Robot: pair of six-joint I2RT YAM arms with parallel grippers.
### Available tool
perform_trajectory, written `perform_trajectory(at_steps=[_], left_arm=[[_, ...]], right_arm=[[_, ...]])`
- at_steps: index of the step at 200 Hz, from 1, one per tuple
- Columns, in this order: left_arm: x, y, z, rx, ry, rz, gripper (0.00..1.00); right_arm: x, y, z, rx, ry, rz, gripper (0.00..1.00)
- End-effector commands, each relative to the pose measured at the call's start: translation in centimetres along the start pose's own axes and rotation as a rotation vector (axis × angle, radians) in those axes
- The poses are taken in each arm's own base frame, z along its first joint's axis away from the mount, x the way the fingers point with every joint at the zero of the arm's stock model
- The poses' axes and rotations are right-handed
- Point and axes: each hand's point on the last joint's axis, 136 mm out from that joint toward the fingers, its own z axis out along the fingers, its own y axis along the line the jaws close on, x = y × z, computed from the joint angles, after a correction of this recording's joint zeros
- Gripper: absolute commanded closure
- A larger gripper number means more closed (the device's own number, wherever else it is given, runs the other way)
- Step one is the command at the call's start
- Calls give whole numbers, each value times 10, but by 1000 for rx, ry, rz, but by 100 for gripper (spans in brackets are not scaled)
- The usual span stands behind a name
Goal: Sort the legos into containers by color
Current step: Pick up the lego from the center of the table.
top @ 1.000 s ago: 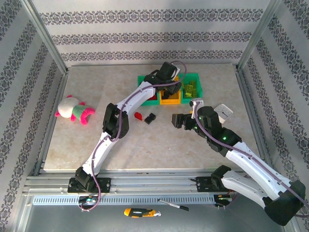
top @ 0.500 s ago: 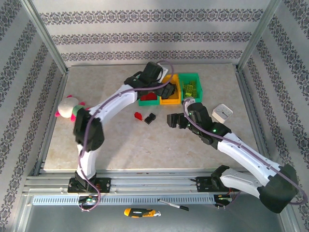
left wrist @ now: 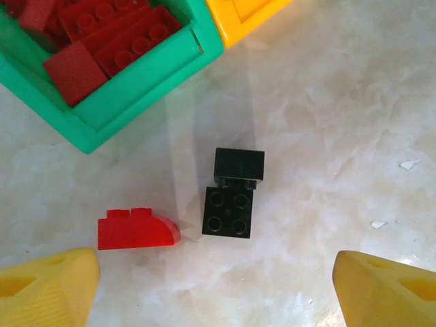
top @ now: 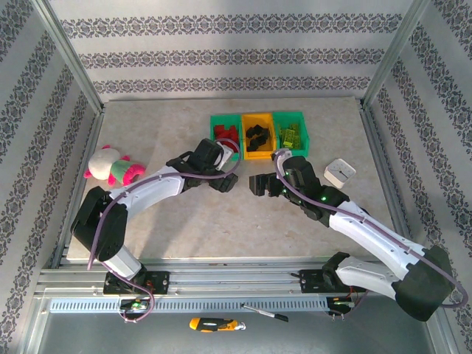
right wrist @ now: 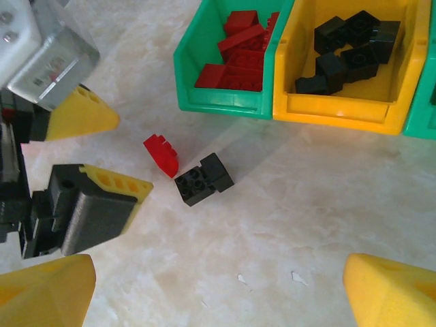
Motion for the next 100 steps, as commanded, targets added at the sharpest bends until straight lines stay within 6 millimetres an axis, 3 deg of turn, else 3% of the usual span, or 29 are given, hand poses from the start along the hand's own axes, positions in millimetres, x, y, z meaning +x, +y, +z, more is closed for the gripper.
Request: perform_trajectory(at_steps=[1,45,100], left_arm=[[-18,-8,4,27,-59,-24,18],[-8,-7,36,9,41,-28,38],[9,-6,64,1,137,-8,40]], right_arm=[[-10,13,1,-52,-18,-17,7],[-10,13,0,-50,-16,-17,7],[-8,10,-1,-37,-16,-12,7]])
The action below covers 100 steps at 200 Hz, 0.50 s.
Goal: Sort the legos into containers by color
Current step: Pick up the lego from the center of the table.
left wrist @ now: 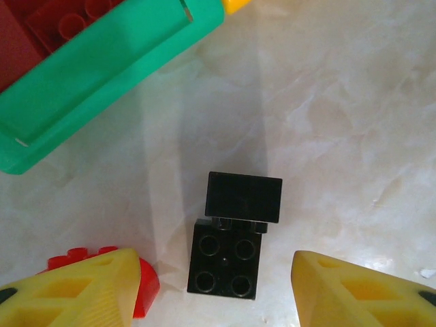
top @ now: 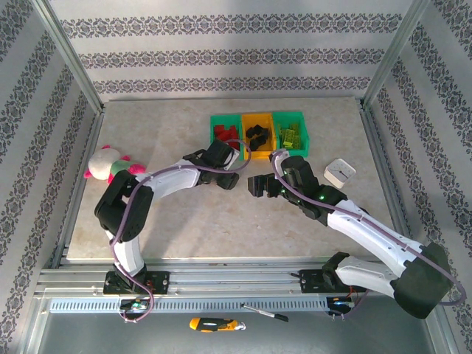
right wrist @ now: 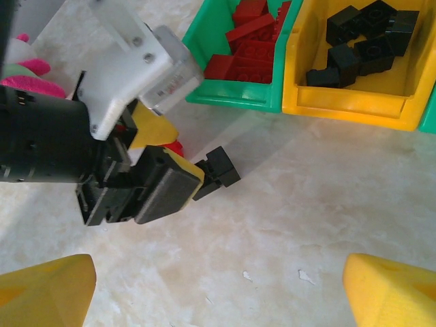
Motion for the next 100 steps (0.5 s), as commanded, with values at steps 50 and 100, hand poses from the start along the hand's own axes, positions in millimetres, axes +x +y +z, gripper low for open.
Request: perform_trajectory(at_steps=[50,100], left_arm=[[8,-5,21,3,74,22,40],[25,-1,31,-22,132,33,44]], right_arm=[[-11,7,-5,-19,-32,-4,7],[-8,4,-5,-9,-28,2,7]])
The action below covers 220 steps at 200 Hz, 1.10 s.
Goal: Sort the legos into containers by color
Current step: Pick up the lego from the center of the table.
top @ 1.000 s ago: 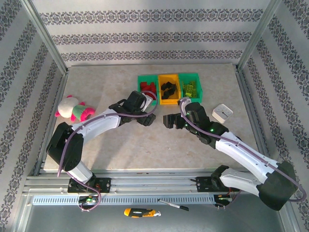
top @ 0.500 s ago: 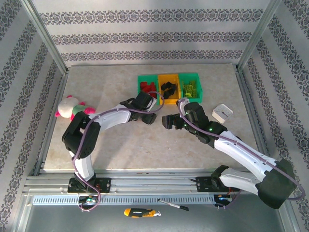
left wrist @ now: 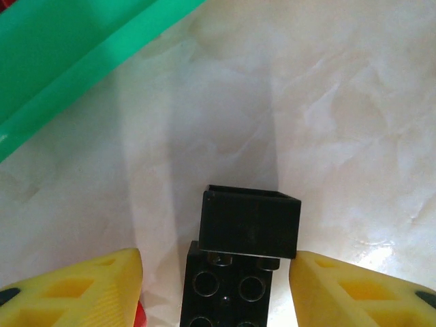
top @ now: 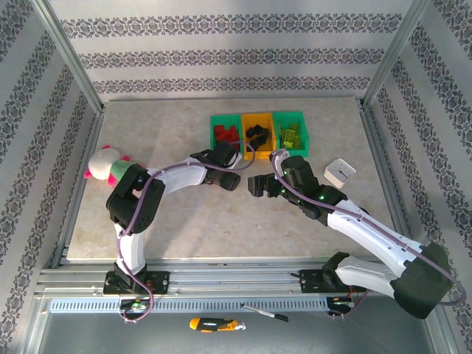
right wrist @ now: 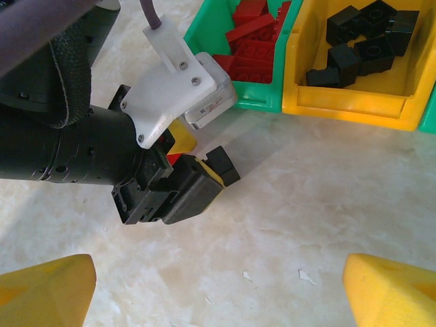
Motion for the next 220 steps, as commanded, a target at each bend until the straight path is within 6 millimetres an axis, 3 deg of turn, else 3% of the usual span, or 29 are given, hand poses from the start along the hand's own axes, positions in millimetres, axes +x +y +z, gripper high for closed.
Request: perform_trajectory(at_steps=[1,81,128,177,220], left_arm=[[19,-2,9,-15,78,23,44],[31,-4,15,-37,126,73,48],[24,-16,7,24,85,53,44],[25,-13,6,2,112,36,64],[20,-12,-13,1,87,19,77]], right_arm=[[-8,4,-5,-8,-28,1,7],[-9,4,-5,-7,-32,1,7],[-9,5,-4,-13,-31,4,7],[-9,5,-3,-12,-31,3,7],[-8,4,-2,-10,-30,6,7]])
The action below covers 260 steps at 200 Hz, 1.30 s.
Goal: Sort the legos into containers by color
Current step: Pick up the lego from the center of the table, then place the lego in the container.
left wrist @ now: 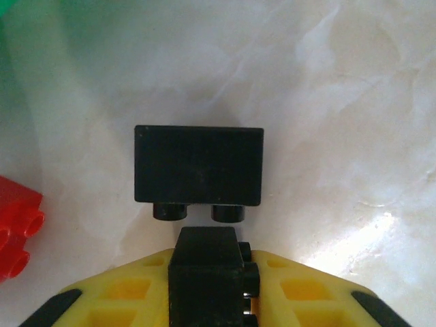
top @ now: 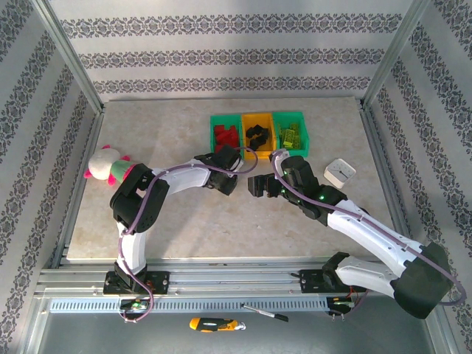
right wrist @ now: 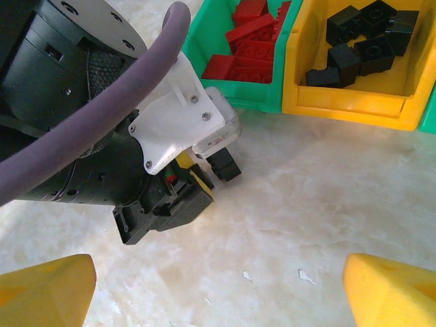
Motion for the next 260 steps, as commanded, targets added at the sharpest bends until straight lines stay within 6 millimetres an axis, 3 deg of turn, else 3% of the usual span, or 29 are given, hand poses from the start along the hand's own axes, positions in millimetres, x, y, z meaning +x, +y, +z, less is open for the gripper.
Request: perform_trajectory(at_steps=[1,43,71,134,205,260], left_arm=[[0,-2,-19,-4,-1,-6,77],[-9,-1,-48,-6,-47,-12,77],[-30,-1,-69,-6,-123,-17,77],[-134,-4,-97,-1,-388,-18,77],[-231,-12,-92,-2,-580,57,77],[-266,-24,-61,54,-613,57,77]], right_arm=[[-8,4,-2,-10,-30,6,7],[-8,5,-1,-14,-30,6,7],[-12,5,-4,-12,-45,6,7],[-24,-2,-20,25,-115,-2,7],[-44,-13,-41,64,-187,1,7],[-43,-25,-51,93,-202,18,7]])
